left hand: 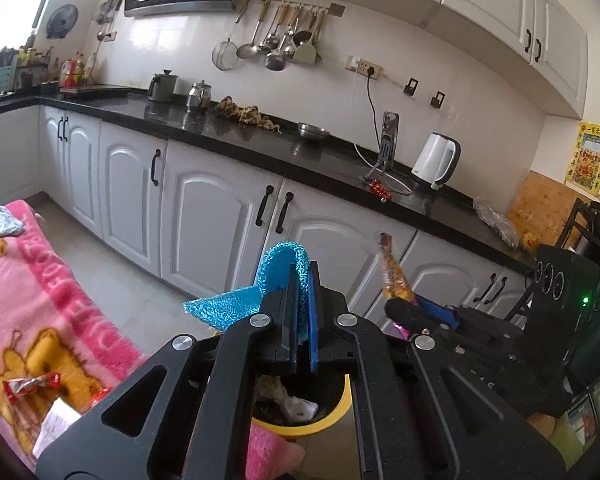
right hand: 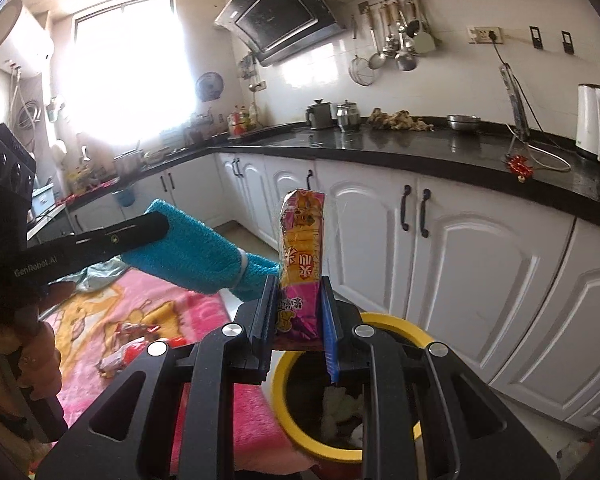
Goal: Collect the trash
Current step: 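Carry the blue foam sleeve and yellow snack packet over the yellow bin, then open both tools to drop the sleeve and packet into the bin, then move both tools back over the remaining trash on the blanket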
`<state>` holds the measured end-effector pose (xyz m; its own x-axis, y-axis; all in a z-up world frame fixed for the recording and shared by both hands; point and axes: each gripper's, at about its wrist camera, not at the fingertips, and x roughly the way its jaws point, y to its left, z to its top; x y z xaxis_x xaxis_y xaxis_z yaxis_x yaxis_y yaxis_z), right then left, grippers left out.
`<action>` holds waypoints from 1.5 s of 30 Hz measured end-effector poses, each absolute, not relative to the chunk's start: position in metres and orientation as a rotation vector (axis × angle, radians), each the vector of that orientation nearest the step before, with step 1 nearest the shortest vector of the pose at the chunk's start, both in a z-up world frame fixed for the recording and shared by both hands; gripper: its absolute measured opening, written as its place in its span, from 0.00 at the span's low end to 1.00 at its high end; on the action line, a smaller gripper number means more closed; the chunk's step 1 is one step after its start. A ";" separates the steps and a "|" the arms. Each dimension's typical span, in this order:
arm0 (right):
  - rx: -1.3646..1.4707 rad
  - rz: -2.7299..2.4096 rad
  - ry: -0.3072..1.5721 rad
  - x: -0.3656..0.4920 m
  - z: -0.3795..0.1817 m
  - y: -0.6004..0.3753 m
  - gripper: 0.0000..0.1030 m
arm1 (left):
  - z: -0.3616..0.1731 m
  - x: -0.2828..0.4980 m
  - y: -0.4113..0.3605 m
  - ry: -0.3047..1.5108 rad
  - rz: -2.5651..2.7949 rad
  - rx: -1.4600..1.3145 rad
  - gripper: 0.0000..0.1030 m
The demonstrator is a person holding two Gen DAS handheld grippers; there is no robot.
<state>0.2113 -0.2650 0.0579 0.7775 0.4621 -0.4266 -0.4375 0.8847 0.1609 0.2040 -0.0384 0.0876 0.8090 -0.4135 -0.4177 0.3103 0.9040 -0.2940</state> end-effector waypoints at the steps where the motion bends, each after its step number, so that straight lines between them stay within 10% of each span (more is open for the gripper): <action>1: 0.055 0.481 0.478 0.214 0.056 -0.267 0.19 | 0.085 0.208 -0.040 0.500 -0.392 -0.217 0.01; 20: 0.092 0.411 0.660 0.270 -0.022 -0.277 0.20 | 0.006 0.258 -0.058 0.651 -0.376 -0.218 0.01; 25: 0.098 0.394 0.687 0.276 -0.034 -0.276 0.38 | -0.007 0.264 -0.059 0.690 -0.379 -0.224 0.03; 45: 0.129 0.337 0.568 0.234 -0.003 -0.280 0.80 | 0.023 0.215 -0.010 0.582 -0.234 -0.226 0.89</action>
<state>0.2344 -0.2799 -0.0034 0.7898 0.3478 -0.5052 -0.2770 0.9372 0.2121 0.2151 -0.0100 0.0226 0.8101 -0.2808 -0.5146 0.1538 0.9489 -0.2757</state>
